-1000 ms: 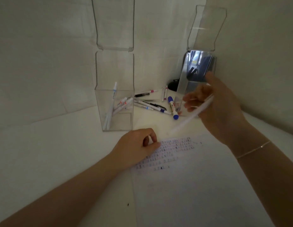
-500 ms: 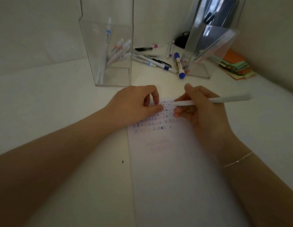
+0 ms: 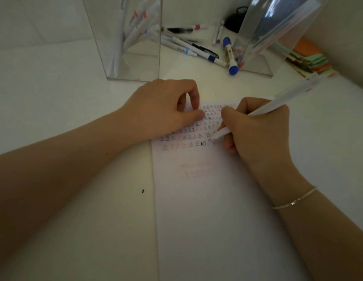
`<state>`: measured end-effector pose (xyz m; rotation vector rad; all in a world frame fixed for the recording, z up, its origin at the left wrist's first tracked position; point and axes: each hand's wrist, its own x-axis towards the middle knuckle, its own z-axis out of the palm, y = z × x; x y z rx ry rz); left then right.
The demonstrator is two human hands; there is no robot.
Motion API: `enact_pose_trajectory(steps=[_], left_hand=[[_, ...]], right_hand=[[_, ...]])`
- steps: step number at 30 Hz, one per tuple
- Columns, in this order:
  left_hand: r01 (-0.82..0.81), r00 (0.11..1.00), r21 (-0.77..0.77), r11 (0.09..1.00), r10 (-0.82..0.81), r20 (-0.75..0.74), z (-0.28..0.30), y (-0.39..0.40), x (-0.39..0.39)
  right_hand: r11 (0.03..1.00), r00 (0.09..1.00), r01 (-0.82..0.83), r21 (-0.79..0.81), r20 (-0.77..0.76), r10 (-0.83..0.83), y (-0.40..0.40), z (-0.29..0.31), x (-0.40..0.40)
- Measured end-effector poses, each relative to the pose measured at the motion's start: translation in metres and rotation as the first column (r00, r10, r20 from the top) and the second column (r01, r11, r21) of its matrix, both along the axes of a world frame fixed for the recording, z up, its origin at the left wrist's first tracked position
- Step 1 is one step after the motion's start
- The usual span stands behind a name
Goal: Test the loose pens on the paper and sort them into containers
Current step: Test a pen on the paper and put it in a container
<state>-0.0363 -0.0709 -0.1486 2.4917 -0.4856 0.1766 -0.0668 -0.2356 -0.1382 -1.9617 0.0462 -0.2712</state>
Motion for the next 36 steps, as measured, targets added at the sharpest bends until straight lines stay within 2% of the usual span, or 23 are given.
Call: enact_pose_trajectory(steps=[8,25,31,33,36], left_hand=[[0.004,1.0,0.003,1.0,-0.004,0.01,0.0,0.0,0.0],[0.001,1.0,0.0,1.0,-0.001,0.012,0.0,0.0,-0.001],[0.005,1.0,-0.007,1.0,-0.005,0.011,0.0,0.0,-0.001],[0.004,1.0,-0.003,1.0,-0.004,0.013,-0.001,0.0,-0.001],[0.007,0.999,-0.019,1.0,-0.006,0.044,-0.003,0.0,-0.002]], right_hand=[[0.999,0.999,0.028,-0.039,0.043,-0.027,0.0,-0.002,0.001],[0.999,0.999,-0.041,-0.018,0.015,0.041,-0.002,0.0,0.0],[0.997,0.994,0.033,-0.063,0.103,-0.026,-0.002,-0.004,0.003],[1.0,0.998,0.012,-0.017,0.069,-0.01,-0.004,-0.004,0.004],[0.968,0.999,-0.021,0.251,-0.039,0.031,-0.011,0.002,0.006]])
